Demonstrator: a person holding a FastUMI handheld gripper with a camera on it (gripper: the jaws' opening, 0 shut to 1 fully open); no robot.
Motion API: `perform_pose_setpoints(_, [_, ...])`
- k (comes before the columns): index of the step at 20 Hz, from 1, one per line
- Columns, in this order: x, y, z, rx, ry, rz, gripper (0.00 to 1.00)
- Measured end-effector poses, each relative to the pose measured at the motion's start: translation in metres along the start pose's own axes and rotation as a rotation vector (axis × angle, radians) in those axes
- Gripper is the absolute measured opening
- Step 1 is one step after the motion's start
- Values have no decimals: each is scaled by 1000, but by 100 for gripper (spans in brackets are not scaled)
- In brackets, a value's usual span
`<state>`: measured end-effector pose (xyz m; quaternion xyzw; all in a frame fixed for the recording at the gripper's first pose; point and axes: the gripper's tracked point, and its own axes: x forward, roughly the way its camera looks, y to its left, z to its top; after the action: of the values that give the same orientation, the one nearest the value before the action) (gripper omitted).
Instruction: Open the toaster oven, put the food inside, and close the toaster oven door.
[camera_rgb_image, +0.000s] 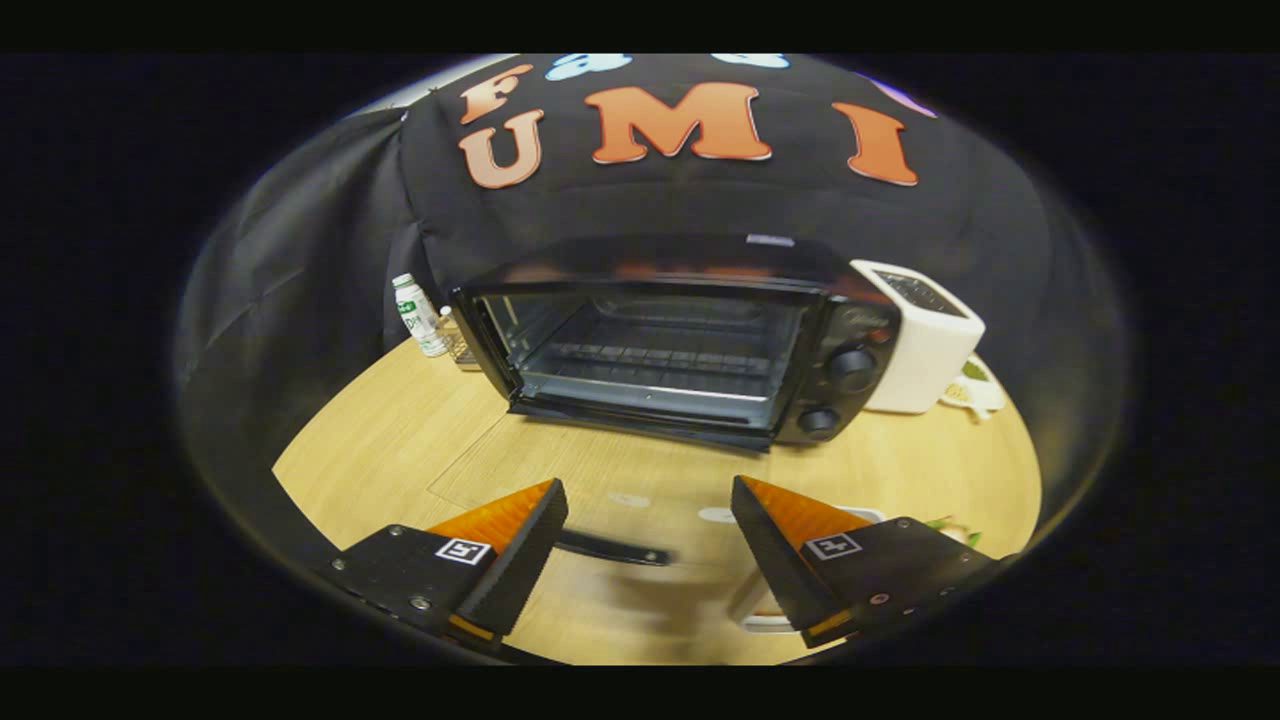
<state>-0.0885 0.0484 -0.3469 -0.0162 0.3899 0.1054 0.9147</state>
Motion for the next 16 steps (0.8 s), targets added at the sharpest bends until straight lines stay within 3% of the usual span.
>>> perform_pose_setpoints(8, [-66,-87,-2,76,-45,-90,98])
perform_pose_setpoints(12, [-70,-123,-32,98,8,-147,98])
perform_pose_setpoints(16, [-62,-137,-62,185,88,-146,98])
